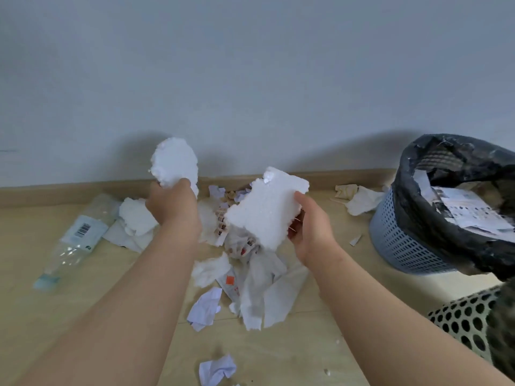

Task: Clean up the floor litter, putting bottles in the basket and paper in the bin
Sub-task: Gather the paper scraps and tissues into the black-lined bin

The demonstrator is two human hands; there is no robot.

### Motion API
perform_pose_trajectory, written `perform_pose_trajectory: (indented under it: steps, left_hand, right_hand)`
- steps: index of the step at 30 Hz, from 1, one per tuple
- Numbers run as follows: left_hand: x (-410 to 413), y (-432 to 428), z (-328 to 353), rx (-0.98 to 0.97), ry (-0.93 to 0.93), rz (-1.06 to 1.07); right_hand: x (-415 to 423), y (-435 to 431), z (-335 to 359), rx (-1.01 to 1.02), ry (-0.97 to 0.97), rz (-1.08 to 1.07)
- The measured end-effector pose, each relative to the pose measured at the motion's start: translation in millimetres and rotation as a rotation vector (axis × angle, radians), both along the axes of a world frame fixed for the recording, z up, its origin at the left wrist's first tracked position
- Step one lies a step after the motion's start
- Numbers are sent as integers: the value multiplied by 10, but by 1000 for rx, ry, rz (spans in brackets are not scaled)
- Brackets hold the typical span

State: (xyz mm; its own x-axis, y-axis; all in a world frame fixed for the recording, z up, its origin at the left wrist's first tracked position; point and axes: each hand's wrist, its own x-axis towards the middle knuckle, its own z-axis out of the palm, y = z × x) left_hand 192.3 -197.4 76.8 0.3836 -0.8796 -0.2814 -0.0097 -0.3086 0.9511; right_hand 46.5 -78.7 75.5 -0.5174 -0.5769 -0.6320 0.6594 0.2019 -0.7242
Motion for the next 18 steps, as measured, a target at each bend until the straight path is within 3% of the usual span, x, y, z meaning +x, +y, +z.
perform_pose_trajectory:
  steps: [4,6,8,12,18]
  left_hand:
    - [-345,280,364,155,307,-257]
    - [-421,394,353,226,336,-354]
    - [-454,468,373,256,376,-368]
    - [-533,647,445,290,282,-551]
    - [-644,887,479,227,225,-786]
  right_hand:
    - [44,-155,462,-30,-139,-152]
    - [86,-112,568,-30,-207,-197]
    - [75,-13,545,-31,-160,-219]
    - [1,197,495,36,1,-188]
    - [-94,295,603,66,167,69]
